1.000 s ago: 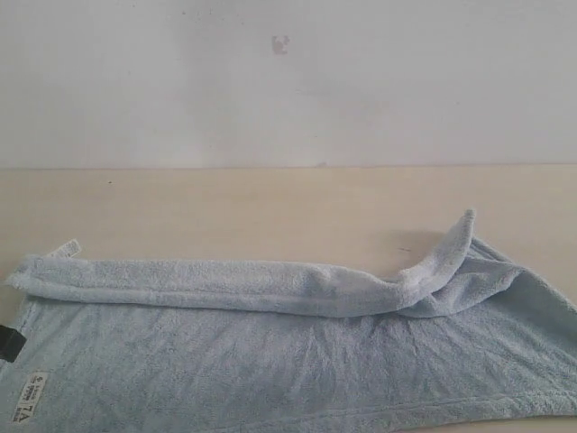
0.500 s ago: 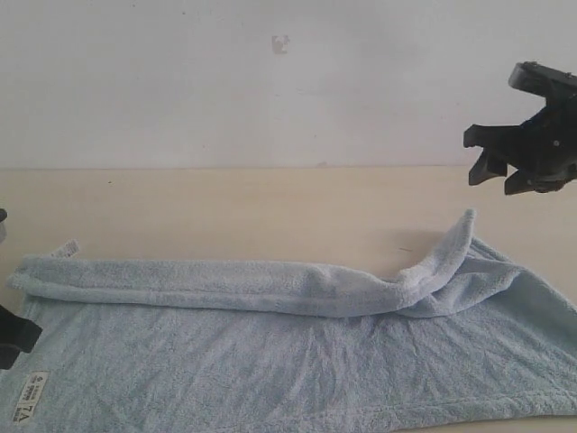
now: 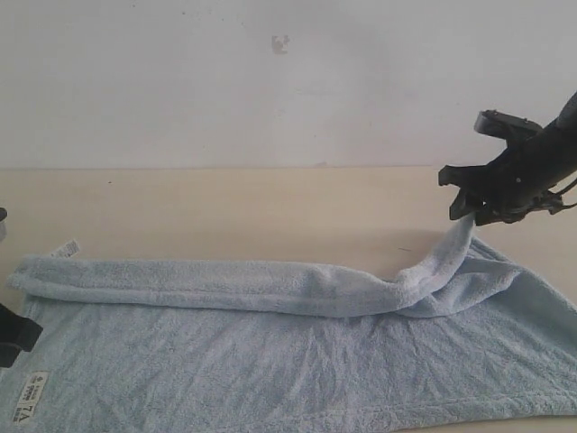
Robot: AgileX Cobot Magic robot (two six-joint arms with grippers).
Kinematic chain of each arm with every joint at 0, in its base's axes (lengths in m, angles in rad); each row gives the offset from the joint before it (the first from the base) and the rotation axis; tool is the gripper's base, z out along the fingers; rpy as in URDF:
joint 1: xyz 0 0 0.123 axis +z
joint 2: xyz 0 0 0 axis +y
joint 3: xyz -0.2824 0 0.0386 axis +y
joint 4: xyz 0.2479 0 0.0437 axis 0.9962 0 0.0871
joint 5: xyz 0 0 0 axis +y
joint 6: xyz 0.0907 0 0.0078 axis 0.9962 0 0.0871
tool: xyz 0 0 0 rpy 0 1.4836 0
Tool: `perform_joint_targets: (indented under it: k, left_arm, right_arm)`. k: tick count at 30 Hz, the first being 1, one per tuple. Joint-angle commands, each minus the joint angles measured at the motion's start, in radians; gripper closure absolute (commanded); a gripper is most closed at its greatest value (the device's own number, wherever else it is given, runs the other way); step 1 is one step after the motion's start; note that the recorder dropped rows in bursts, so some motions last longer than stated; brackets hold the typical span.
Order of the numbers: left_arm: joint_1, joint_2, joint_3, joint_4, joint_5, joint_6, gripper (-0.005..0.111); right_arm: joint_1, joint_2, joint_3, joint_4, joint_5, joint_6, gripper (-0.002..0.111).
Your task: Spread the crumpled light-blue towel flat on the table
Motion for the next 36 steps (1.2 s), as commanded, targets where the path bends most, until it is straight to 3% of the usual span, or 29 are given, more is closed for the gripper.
perform_joint_targets:
  k: [1,5,8,21,30,36]
  left_arm:
    - [0.0,-0.007,-0.003,-0.012,-0.002,0.002,0.103]
    - [0.0,-0.007,-0.003,-0.012,-0.002,0.002,0.103]
    - [0.0,-0.007,-0.003,-0.012,-0.002,0.002,0.103]
    - [0.0,-0.007,-0.003,-0.012,-0.002,0.002,0.103]
    - [0.0,-0.028,-0.003,-0.012,-0.003,0.002,0.103]
    - [0.0,-0.057,-0.003,-0.012,-0.003,0.002,0.103]
  right_arm:
    - [0.011,0.042,-0.027,0.002,0.029,-0.012,0.073]
    - [0.011,0.049,-0.03,0.002,0.007,-0.012,0.081]
    - [0.011,0.038,-0.03,-0.001,-0.043,-0.012,0.108]
    - [0.011,-0.16,-0.03,-0.037,-0.095,0.016,0.108]
    - [-0.014,-0.22,-0.03,-0.521,0.019,0.435,0.108]
    - [-0.063,-0.25,0.042,-0.542,0.014,0.447,0.108]
